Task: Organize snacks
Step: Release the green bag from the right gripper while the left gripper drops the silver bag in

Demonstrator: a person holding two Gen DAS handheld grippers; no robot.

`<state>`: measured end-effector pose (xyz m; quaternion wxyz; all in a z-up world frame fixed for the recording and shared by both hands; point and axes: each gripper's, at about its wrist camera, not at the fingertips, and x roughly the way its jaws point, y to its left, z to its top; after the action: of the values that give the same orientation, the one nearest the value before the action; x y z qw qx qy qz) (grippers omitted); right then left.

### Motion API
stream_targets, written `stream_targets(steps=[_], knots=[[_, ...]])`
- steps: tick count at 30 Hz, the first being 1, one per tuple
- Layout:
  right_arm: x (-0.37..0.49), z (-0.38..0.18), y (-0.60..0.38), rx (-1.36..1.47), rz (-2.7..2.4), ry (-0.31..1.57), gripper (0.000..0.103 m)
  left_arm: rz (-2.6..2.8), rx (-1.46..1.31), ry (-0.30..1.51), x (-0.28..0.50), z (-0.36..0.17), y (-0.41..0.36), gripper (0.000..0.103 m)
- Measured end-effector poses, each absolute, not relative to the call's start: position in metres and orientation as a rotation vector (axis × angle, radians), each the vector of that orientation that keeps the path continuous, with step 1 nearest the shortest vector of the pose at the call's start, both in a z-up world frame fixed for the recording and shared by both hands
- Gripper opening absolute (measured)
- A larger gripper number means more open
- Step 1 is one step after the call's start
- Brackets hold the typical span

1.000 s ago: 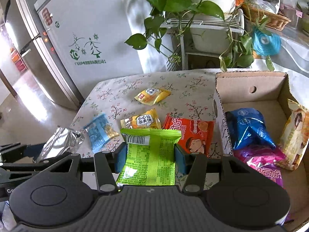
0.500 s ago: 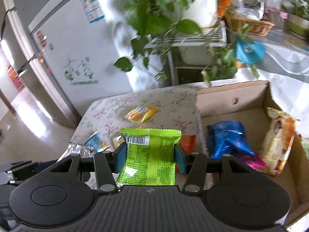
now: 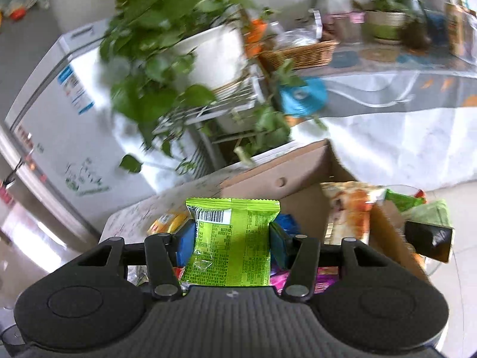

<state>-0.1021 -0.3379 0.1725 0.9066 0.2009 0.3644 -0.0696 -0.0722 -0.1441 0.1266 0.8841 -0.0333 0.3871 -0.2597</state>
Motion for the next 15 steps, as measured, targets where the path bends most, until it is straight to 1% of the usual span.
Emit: stream_targets(steps=[6,15], knots=[[-0.114,0.173,-0.364,0.492,-0.227,0.742,0.058,-0.589,-0.075,0.815,-0.073,0.131,-0.175,0.058],[-0.124,0.170,-0.386,0.564,-0.352,0.732,0.058,-0.623,-0.056,0.851,-0.070,0.120,-0.216,0.058]])
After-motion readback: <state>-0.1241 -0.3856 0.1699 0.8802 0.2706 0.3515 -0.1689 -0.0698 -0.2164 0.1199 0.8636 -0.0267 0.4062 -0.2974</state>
